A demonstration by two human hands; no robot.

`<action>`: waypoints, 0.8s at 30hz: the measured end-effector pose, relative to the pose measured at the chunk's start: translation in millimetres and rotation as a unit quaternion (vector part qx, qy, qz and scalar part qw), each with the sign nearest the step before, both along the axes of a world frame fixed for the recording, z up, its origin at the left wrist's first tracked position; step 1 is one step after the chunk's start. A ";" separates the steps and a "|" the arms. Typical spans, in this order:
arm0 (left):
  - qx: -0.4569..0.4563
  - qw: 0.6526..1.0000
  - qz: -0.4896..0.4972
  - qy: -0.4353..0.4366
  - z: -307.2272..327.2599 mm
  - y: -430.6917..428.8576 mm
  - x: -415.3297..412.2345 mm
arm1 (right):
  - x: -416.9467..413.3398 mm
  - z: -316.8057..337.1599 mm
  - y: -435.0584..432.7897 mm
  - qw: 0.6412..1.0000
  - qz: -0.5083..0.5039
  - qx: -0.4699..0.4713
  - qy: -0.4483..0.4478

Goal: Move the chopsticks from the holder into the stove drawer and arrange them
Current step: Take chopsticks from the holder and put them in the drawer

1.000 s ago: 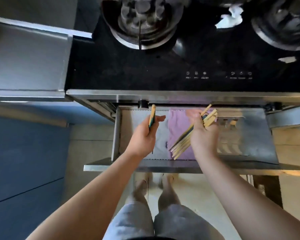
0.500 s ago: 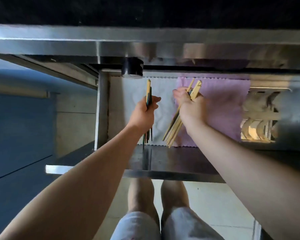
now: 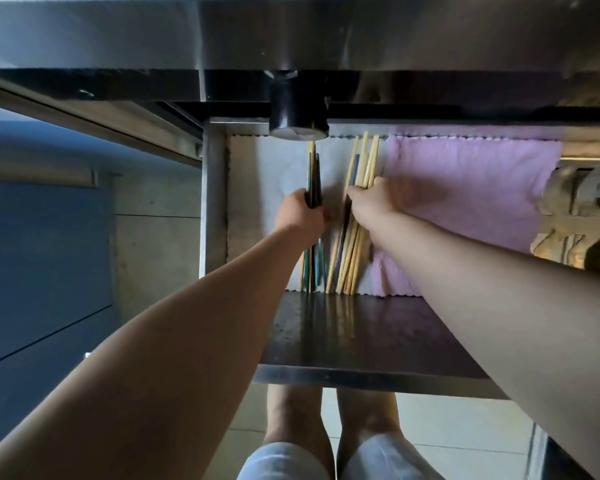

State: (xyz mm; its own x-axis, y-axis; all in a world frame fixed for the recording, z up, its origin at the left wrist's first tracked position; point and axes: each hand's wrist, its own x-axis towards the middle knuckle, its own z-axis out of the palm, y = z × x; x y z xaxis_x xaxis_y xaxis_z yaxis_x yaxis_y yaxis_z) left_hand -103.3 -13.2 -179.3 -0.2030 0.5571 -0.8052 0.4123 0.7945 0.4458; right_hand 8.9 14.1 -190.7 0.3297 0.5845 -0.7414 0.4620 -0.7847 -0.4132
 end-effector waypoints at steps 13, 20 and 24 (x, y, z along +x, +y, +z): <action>-0.045 0.997 -0.025 0.062 43.3 -30.7 2.9 | 21.6 59.8 -34.1 0.999 0.016 -0.039 0.021; -0.038 0.971 -0.199 0.129 117.0 -62.4 -5.9 | 25.5 135.8 -57.1 0.997 0.032 -0.034 0.061; -0.036 0.958 -0.249 0.138 163.8 -69.8 -14.5 | 25.5 187.9 -68.9 0.996 0.065 -0.019 0.051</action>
State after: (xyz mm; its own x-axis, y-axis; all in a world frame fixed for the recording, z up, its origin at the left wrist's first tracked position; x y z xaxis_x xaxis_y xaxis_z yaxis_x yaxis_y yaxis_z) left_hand -117.8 -83.0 -15.5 -0.1378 0.5855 -0.7989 0.8423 0.4937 0.2165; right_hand 34.4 -54.8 -2.8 0.1752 0.5878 -0.7898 0.5176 -0.7374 -0.4340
